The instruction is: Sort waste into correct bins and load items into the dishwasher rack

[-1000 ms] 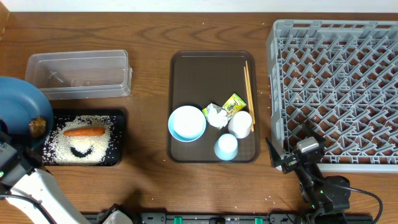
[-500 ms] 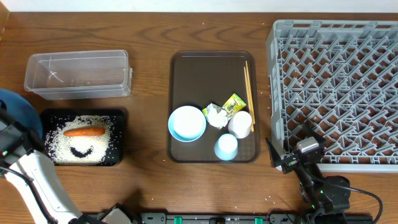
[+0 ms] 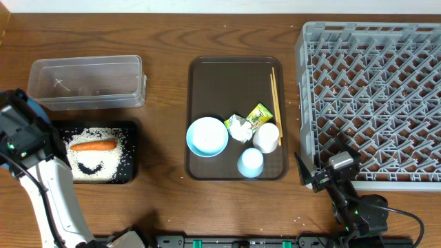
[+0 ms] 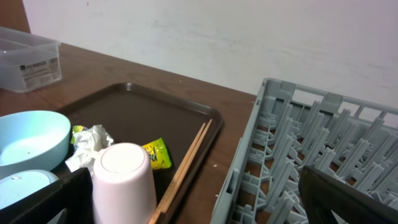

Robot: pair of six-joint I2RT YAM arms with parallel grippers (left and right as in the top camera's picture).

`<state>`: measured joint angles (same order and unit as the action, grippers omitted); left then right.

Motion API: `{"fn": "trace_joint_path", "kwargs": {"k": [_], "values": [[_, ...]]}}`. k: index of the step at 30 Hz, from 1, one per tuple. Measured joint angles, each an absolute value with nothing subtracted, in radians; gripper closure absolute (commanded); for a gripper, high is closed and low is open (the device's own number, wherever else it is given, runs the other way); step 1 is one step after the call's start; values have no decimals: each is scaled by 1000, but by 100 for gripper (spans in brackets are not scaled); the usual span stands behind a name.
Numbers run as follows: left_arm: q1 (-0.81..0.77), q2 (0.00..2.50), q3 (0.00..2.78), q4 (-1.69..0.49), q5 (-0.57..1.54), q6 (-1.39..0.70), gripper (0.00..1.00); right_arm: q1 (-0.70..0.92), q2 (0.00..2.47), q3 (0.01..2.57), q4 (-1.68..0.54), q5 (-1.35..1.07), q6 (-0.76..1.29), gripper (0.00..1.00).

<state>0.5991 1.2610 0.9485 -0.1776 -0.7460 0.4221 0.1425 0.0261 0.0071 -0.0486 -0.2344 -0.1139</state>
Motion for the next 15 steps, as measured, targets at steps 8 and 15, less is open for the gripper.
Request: {"fn": "trace_joint_path", "kwargs": {"k": [8, 15], "values": [[585, 1285, 949, -112, -818, 556, 94, 142, 26, 7, -49, -234, -114, 1], [528, 1290, 949, -77, -852, 687, 94, 142, 26, 7, -49, -234, -114, 1]]}}
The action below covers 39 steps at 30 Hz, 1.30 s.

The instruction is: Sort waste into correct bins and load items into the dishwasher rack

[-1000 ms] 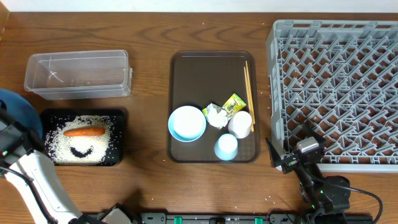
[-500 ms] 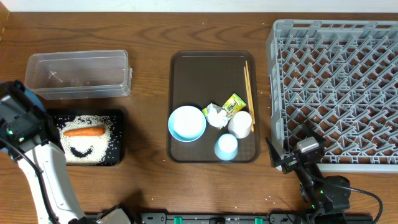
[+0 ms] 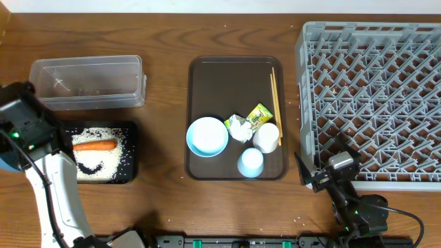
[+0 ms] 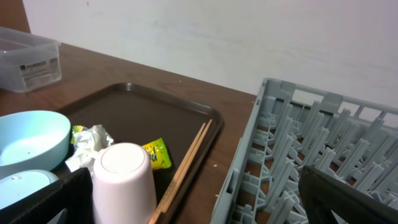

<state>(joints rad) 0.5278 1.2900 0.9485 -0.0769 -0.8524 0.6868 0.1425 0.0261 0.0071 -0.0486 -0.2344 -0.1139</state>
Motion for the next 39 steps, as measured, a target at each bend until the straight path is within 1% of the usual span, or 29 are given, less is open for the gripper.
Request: {"fn": "trace_joint_path", "kwargs": {"k": [5, 10, 14, 19, 25, 31, 36, 39], "values": [[450, 1324, 949, -74, -865, 803, 94, 142, 26, 7, -49, -234, -114, 1], [399, 1361, 949, -74, -873, 859, 94, 142, 26, 7, -49, -234, -114, 1], [395, 1367, 949, -52, -891, 892, 94, 142, 26, 7, -49, -234, -114, 1], [395, 1367, 948, 67, -945, 948, 94, 142, 26, 7, -49, -234, -114, 1], [395, 1367, 948, 68, -976, 977, 94, 142, 26, 7, -49, -234, -114, 1], [395, 1367, 948, 64, -991, 938, 94, 142, 26, 7, -49, -234, -114, 1], [395, 1367, 948, 51, -1046, 797, 94, 142, 26, 7, -49, -234, -114, 1], [395, 1367, 948, -2, -1068, 695, 94, 142, 26, 7, -49, -234, -114, 1]]}}
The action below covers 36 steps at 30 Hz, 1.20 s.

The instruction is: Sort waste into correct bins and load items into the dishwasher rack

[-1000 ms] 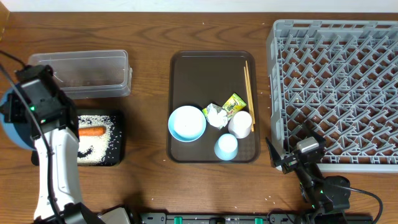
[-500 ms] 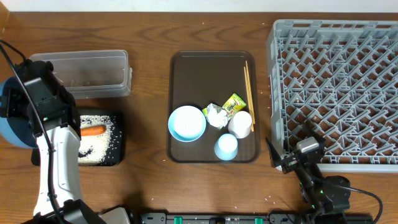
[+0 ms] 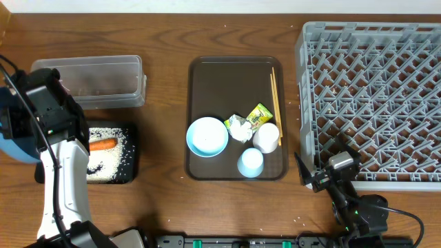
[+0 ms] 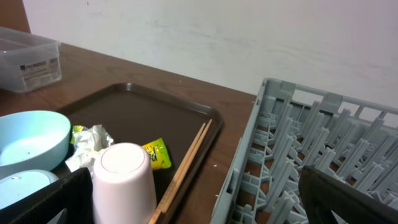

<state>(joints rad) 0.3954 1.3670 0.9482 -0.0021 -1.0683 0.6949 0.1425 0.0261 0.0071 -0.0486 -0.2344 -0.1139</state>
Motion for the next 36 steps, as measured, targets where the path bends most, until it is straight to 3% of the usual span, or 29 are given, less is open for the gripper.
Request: {"fn": "trace_joint_path", "kwargs": {"k": [9, 22, 36], "values": [[395, 1317, 948, -161, -987, 442, 94, 142, 26, 7, -49, -234, -114, 1], [395, 1026, 948, -249, -754, 173, 94, 142, 26, 7, -49, -234, -114, 1], [359, 947, 949, -389, 59, -283, 94, 142, 26, 7, -49, -234, -114, 1]]}}
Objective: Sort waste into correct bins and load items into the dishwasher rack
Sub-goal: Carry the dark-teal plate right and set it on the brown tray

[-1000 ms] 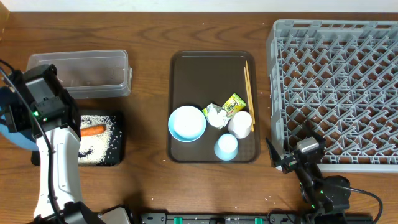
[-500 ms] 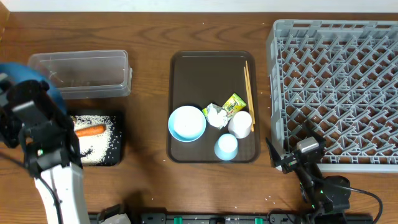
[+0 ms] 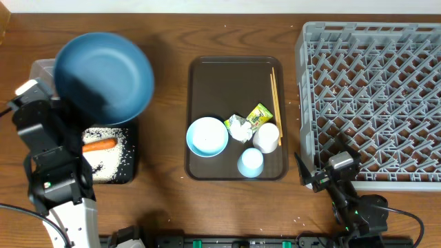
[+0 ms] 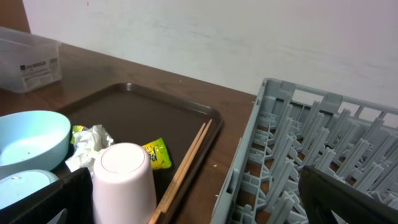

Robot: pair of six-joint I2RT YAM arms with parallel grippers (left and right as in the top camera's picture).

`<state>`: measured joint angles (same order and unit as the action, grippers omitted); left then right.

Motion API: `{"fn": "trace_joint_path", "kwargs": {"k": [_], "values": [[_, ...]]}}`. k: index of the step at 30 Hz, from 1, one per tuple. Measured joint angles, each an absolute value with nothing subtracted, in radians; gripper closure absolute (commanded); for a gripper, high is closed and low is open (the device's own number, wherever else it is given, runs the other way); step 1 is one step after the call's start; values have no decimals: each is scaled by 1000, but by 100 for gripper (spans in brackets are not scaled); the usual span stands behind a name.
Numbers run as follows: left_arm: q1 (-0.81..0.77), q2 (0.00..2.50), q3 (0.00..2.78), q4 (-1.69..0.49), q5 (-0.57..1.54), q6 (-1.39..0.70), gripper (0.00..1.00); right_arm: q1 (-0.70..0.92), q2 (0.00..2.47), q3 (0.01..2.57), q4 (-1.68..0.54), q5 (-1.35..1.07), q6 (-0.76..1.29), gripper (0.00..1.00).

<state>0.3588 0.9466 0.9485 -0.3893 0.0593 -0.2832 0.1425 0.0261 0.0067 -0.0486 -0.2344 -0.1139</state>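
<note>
A big dark blue plate (image 3: 103, 77) hangs high over the table's left side, carried by my left arm (image 3: 43, 138); the fingers themselves are hidden under it. On the brown tray (image 3: 234, 76) sit a light blue bowl (image 3: 207, 136), a white cup (image 4: 124, 180), a small blue cup (image 3: 251, 162), chopsticks (image 3: 275, 96), a green wrapper (image 4: 155, 154) and crumpled paper (image 3: 239, 127). The grey dishwasher rack (image 3: 372, 96) fills the right. My right gripper (image 3: 324, 172) stands open and empty by the rack's front left corner.
A black tray of rice (image 3: 114, 162) with a carrot (image 3: 100, 145) lies at the left, partly under the left arm. The clear plastic bin (image 4: 28, 59) behind it is mostly covered by the raised plate in the overhead view.
The left arm has shifted toward the front, and the blue plate, before only a blue edge at the far left, now looms over the clear bin. The right arm has not moved.
The left arm stood at the table's left edge beside the rice tray, with a sliver of blue showing later. Then it covered the tray's left end, blue at its side. Now the plate is held high over the bin. The tray's items and the right gripper stayed put.
</note>
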Motion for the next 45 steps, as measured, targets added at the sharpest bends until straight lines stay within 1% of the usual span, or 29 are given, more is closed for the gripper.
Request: {"fn": "trace_joint_path", "kwargs": {"k": [6, 11, 22, 27, 31, 36, 40, 42, 44, 45], "values": [[222, 981, 949, -394, 176, -344, 94, 142, 26, 7, -49, -234, -114, 1], [93, 1112, 948, -374, 191, -355, 94, 142, 26, 7, -49, -234, -114, 1], [-107, 1407, 948, -71, 150, -367, 94, 142, 26, 7, -49, -234, -114, 1], [-157, 1547, 948, 36, 150, -366, 94, 142, 26, 7, -49, -234, -114, 1], [-169, 1635, 948, 126, 150, -367, 94, 142, 26, 7, -49, -234, -114, 1], [-169, 1683, 948, 183, 149, -367, 94, 142, 26, 7, -49, -234, -114, 1], [-169, 1695, 948, 189, 147, -368, 93, 142, 26, 7, -49, -234, -114, 1], [-169, 1695, 948, 191, 147, -367, 92, 142, 26, 7, -49, -234, -114, 1], [-169, 1695, 948, 192, 147, -368, 83, 142, 26, 7, -49, -234, -114, 1], [-169, 1695, 948, 194, 147, -368, 75, 142, 26, 7, -49, -234, -114, 1]]}}
